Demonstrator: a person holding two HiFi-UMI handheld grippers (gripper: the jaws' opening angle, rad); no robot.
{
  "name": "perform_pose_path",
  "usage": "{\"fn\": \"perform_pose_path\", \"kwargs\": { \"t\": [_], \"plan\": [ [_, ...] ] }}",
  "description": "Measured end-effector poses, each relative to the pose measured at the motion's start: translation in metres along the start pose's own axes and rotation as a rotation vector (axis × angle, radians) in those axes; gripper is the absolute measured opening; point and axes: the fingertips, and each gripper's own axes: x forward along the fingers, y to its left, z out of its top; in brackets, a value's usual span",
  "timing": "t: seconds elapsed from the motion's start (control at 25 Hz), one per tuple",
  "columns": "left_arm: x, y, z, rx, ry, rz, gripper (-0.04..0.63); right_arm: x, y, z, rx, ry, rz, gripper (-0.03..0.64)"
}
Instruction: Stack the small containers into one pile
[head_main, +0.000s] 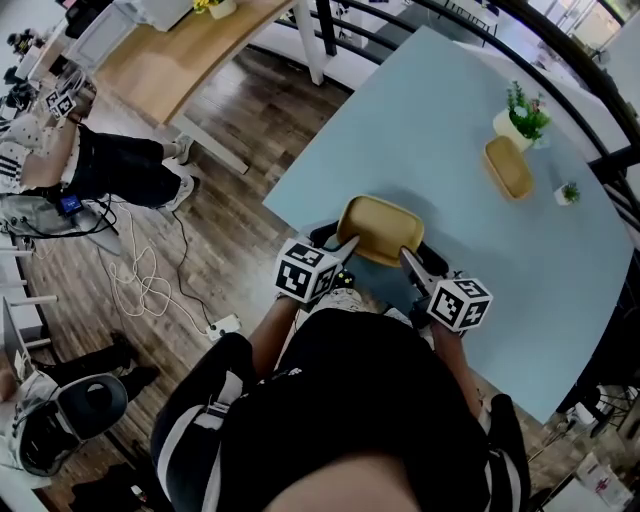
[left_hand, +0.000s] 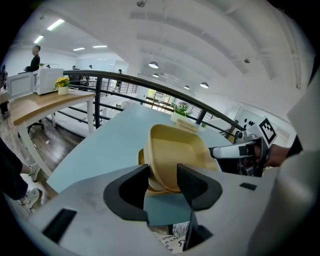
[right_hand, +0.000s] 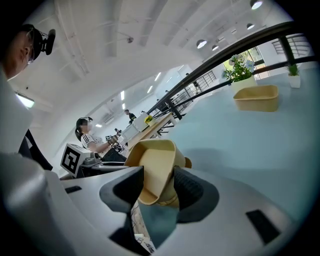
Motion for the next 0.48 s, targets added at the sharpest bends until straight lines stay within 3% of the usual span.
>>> {"fn": "perform_pose_path", "kwargs": {
  "t": [0.48],
  "plan": [
    [0.0045,0.0046,-0.0055,-0.056,0.008,-0.006,0.175,0.0066,-0.0063,-0.0061,-0.015,0.028,-0.019,0.197]
  ]
}}
